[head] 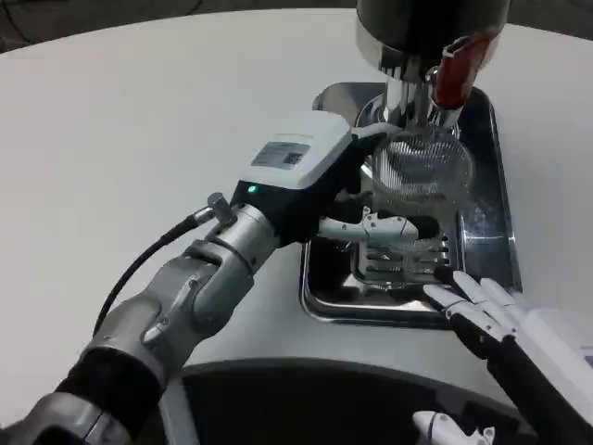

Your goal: Grasp the cup under the faucet to collect the drink, then remove the cup.

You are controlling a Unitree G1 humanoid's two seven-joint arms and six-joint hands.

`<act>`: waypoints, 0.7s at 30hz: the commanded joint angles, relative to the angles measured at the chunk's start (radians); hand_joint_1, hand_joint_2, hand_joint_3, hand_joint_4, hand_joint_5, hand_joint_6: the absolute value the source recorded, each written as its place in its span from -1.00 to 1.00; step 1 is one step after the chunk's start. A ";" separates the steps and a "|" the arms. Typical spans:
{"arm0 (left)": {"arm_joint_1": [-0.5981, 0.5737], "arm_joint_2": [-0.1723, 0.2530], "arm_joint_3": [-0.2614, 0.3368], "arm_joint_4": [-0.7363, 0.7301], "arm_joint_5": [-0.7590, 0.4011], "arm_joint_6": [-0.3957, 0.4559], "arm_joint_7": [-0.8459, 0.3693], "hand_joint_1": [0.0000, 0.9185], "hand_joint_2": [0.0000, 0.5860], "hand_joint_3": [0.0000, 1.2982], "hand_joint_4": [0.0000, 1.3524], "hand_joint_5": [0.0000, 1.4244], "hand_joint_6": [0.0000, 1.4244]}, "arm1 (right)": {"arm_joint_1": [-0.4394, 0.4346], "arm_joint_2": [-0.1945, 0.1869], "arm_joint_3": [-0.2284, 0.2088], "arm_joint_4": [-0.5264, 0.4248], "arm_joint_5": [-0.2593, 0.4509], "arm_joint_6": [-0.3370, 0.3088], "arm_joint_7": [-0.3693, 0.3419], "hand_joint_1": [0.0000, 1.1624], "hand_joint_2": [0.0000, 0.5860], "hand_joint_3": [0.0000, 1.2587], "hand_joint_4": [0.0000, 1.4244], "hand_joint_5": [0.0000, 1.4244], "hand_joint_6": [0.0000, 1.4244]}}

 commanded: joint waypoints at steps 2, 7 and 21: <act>-0.008 -0.003 -0.005 -0.016 -0.010 -0.017 -0.012 -0.56 -0.69 -0.54 -0.33 -0.04 0.67 | 0.014 -0.002 -0.005 0.002 0.003 0.001 0.010 -0.43 0.39 -0.79 -1.00 -1.00 -1.00; -0.001 0.003 0.002 -0.029 -0.014 -0.021 -0.008 -0.57 -0.68 -0.61 -0.35 -0.04 0.67 | 0.016 -0.002 -0.006 0.002 0.004 0.001 0.009 -0.43 0.39 -0.79 -1.00 -1.00 -1.00; 0.045 0.049 0.025 -0.095 -0.028 -0.032 -0.014 -0.81 -0.78 -0.79 -0.82 -0.30 0.44 | 0.010 0.001 -0.007 0.011 0.011 0.001 0.005 -0.43 0.39 -0.76 -1.00 -1.00 -1.00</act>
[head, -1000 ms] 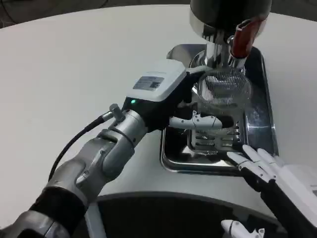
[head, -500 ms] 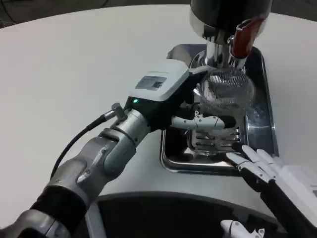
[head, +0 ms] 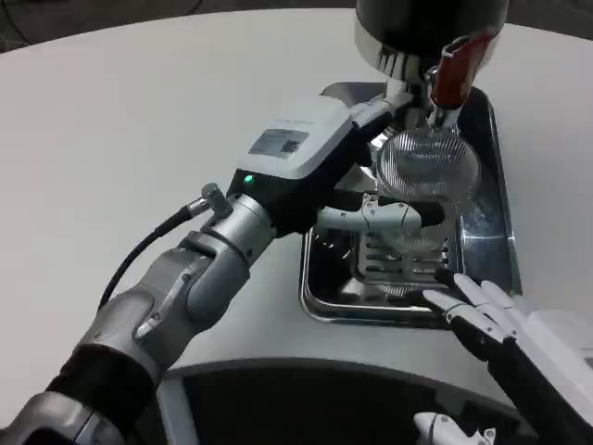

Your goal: Grasp the cup under the faucet to collect the drink, then remove the cup.

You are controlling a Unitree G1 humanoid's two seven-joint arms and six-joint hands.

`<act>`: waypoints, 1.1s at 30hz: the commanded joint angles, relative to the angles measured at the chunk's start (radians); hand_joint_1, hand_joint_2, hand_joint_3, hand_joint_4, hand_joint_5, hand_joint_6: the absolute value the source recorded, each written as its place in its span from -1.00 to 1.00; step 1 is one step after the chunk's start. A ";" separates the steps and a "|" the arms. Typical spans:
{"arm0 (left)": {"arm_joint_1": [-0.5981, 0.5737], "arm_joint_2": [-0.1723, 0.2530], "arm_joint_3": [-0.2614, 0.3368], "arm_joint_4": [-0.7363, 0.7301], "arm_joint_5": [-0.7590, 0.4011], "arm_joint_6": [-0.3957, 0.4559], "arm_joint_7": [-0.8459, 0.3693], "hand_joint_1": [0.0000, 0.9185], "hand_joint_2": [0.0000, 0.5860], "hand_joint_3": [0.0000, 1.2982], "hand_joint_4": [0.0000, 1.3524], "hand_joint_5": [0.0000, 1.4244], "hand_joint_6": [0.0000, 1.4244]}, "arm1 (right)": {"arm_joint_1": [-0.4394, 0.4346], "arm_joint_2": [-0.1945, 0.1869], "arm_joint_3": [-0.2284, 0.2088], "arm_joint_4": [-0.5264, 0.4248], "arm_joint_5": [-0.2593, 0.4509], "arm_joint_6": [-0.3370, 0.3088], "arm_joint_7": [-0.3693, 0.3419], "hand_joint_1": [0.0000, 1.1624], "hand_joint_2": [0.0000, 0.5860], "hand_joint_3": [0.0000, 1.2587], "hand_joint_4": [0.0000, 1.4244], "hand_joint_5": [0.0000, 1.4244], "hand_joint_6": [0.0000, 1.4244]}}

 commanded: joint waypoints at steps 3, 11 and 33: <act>0.060 0.040 0.019 -0.064 -0.026 -0.024 -0.018 -0.82 -0.78 -0.79 -0.82 -0.31 0.44 | 0.006 0.001 -0.004 0.005 0.008 0.002 0.006 -0.43 0.39 -0.75 -1.00 -1.00 -1.00; 0.183 0.097 0.094 -0.245 -0.105 -0.031 -0.059 -0.89 -0.81 -0.79 -0.81 -0.32 0.44 | 0.003 0.003 -0.007 0.007 0.009 0.005 0.004 -0.43 0.41 -0.75 -1.00 -1.00 -1.00; 0.276 0.144 0.376 -0.735 -0.725 0.031 -0.464 -1.00 -0.81 -0.40 -0.35 -0.35 -0.22 | -0.043 0.005 0.011 0.029 0.004 0.020 0.003 -0.42 0.44 -0.75 -1.00 -1.00 -1.00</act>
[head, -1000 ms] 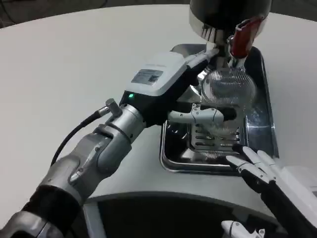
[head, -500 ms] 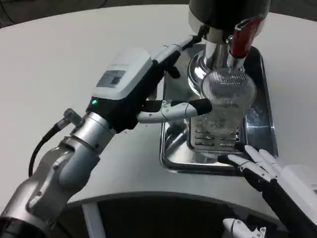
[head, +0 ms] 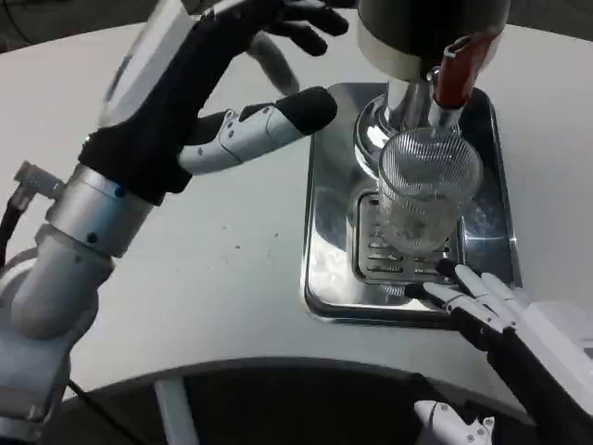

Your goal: Grasp the cup under the faucet to collect the drink, then remove the cup.

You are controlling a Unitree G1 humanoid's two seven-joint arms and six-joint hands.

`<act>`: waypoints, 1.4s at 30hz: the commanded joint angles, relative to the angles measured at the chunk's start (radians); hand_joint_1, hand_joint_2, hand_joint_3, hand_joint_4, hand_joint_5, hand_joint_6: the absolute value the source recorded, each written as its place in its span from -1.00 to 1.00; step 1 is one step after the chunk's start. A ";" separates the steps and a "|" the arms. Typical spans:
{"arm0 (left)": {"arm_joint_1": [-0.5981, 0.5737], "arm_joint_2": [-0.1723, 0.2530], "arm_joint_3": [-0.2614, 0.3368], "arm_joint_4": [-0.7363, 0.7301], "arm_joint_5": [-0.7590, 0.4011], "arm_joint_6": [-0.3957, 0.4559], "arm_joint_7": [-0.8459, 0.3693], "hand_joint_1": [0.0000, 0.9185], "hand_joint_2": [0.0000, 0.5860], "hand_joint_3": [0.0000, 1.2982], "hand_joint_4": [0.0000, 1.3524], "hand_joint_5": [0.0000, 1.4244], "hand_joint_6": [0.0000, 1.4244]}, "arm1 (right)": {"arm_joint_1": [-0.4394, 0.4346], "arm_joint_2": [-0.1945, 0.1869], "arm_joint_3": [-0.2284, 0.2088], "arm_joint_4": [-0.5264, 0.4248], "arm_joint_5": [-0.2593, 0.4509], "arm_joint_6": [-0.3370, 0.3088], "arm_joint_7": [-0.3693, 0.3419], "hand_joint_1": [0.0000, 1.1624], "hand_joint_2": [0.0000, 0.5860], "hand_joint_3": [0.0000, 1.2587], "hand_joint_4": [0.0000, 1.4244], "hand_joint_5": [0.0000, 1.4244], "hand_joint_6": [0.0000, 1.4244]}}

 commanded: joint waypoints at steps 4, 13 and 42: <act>-0.115 -0.005 0.015 -0.084 -0.289 0.181 -0.242 -1.00 -0.80 -0.45 -0.36 -0.35 -0.26 | -0.006 0.006 0.017 0.010 -0.008 0.006 0.002 -0.42 0.44 -0.75 -1.00 -1.00 -1.00; -0.260 -0.038 0.011 -0.081 -0.400 0.362 -0.404 -1.00 -0.81 -0.58 -0.53 -0.41 -0.39 | -0.015 0.006 0.019 0.006 -0.012 0.010 0.003 -0.41 0.44 -0.74 -1.00 -1.00 -1.00; -0.422 -0.183 -0.084 0.245 -0.285 0.451 -0.570 -1.00 -0.78 -0.74 -0.82 -0.65 -0.63 | 0.027 0.008 -0.004 -0.032 0.003 0.003 -0.002 -0.41 0.44 -0.74 -1.00 -1.00 -1.00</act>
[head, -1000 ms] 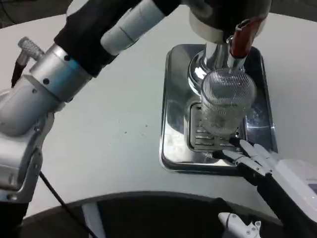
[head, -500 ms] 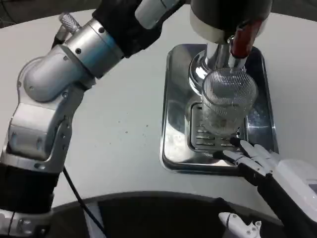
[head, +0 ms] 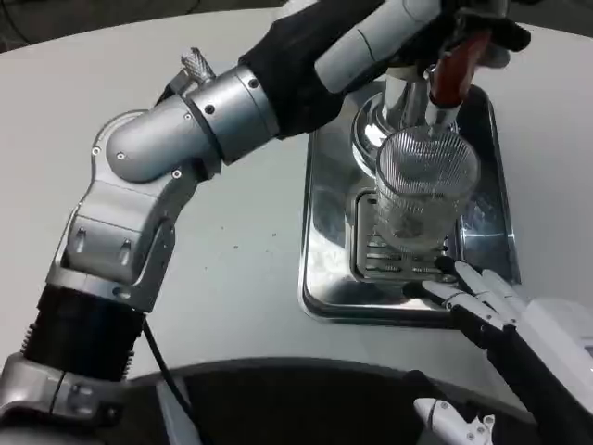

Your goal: Grasp the cup under the faucet to collect the drink, then remove the cup.

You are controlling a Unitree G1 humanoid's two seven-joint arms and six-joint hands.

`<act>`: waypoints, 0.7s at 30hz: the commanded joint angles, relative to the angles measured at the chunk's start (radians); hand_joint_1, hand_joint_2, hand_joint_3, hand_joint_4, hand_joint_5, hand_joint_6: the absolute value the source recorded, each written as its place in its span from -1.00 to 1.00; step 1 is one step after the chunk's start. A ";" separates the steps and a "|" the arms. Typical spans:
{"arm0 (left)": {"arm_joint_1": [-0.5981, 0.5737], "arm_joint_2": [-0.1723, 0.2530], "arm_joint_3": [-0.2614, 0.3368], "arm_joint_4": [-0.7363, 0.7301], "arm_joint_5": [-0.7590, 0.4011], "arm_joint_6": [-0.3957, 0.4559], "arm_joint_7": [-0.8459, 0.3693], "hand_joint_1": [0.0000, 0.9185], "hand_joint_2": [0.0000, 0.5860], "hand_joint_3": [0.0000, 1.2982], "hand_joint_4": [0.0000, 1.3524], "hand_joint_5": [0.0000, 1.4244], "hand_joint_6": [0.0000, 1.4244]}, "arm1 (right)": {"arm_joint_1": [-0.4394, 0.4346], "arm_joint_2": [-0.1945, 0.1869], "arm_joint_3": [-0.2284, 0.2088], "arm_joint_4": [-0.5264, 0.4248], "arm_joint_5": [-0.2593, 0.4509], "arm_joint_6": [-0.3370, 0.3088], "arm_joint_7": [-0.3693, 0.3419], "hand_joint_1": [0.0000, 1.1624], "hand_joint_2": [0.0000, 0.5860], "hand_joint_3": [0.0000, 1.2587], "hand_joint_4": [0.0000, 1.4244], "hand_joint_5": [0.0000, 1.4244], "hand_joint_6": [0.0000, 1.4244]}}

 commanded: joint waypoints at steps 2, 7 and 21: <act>-0.010 -0.007 -0.020 0.041 0.049 -0.025 -0.025 -1.00 -0.78 -0.75 -0.82 -0.65 -0.63 | 0.021 0.006 -0.006 -0.019 0.010 -0.007 -0.002 -0.41 0.44 -0.74 -1.00 -1.00 -1.00; -0.005 -0.004 -0.032 0.065 0.082 -0.049 -0.032 -1.00 -0.78 -0.76 -0.82 -0.65 -0.65 | 0.023 0.006 -0.005 -0.020 0.012 -0.006 -0.001 -0.41 0.44 -0.74 -1.00 -1.00 -1.00; 0.008 0.014 -0.096 0.134 0.260 -0.238 -0.001 -1.00 -0.78 -0.75 -0.82 -0.69 -0.80 | 0.030 0.007 -0.008 -0.029 0.017 0.001 0.005 -0.41 0.44 -0.74 -1.00 -1.00 -1.00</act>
